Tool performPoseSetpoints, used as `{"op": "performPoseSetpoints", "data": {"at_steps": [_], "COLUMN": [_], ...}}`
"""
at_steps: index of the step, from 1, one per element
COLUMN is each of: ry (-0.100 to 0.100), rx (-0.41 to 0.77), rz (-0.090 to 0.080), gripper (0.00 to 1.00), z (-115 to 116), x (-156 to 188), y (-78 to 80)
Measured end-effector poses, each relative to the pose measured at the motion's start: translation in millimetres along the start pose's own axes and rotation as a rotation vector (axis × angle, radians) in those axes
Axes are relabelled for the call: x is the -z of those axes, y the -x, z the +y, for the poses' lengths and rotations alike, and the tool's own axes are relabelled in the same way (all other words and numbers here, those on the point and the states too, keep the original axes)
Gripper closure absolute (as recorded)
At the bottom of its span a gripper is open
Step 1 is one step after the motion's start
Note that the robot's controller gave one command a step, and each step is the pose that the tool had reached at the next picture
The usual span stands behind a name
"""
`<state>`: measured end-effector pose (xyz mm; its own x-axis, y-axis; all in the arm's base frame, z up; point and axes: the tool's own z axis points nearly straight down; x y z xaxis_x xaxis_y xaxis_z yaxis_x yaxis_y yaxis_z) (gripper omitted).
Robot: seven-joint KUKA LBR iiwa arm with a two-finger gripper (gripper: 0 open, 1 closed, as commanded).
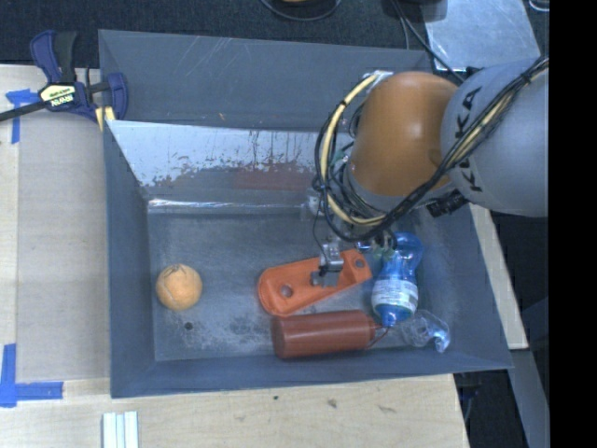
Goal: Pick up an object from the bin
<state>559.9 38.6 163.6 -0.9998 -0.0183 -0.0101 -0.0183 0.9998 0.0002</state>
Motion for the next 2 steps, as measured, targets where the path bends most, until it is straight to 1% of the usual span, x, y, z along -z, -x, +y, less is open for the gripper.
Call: {"op": "performPoseSetpoints", "data": {"at_steps": [1,2], "ry": [0.001,0.003], "rx": [0.126,0.163], "rz": [-0.014,-0.024], "gripper": [0.0,0.0], "z": [-2.0,-6.7], "x": [-80.1,-82.6], "y": [-38.8,-32.7]}}
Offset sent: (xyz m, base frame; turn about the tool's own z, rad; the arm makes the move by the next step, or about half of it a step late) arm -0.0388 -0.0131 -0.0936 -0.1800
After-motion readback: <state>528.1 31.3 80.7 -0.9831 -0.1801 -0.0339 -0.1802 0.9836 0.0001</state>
